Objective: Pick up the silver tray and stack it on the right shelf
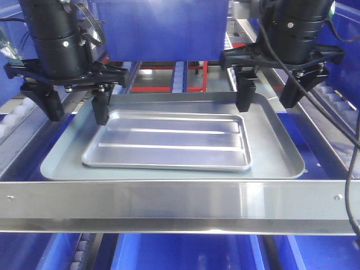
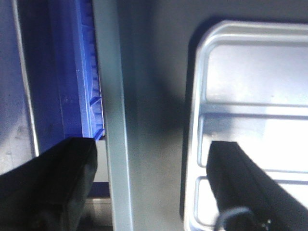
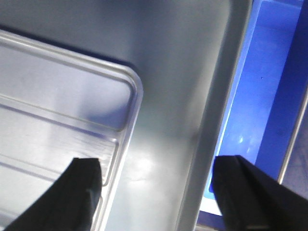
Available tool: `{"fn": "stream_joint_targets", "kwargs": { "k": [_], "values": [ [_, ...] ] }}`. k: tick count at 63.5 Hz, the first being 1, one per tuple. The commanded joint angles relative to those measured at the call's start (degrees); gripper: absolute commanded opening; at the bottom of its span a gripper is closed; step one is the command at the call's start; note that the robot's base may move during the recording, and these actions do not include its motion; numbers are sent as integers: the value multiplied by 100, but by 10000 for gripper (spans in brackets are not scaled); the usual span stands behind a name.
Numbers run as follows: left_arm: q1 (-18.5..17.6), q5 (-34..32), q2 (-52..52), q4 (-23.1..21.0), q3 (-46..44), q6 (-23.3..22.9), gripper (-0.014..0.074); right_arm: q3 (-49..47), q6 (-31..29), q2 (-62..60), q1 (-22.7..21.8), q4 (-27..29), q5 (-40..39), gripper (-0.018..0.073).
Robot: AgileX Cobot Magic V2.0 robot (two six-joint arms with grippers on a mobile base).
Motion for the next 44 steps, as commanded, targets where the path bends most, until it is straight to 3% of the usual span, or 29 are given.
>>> {"fn": "stream_joint_targets", "kwargs": {
  "k": [1, 12, 19, 29, 41, 44],
  "values": [
    [-3, 77, -373, 72, -274, 10, 412, -206, -56, -429, -21, -89, -134, 592],
    [-16, 324, -792, -59, -319, 25, 407, -211, -56, -841, -21, -89, 76, 592],
    [-35, 501, -1216, -72, -258, 38, 355, -160, -56, -1186, -21, -89, 269, 554],
    [-35, 349, -2000, -146, 281, 116, 181, 177, -56, -1769, -16, -89, 306, 335],
    [-35, -209, -2982, -160, 1512, 116, -104, 1166, -56, -2453, -16, -89, -120, 94],
    [-35, -461, -3241, -160, 1905, 116, -96, 1506, -63, -2641, -16, -89, -283, 53]
  ]
}}
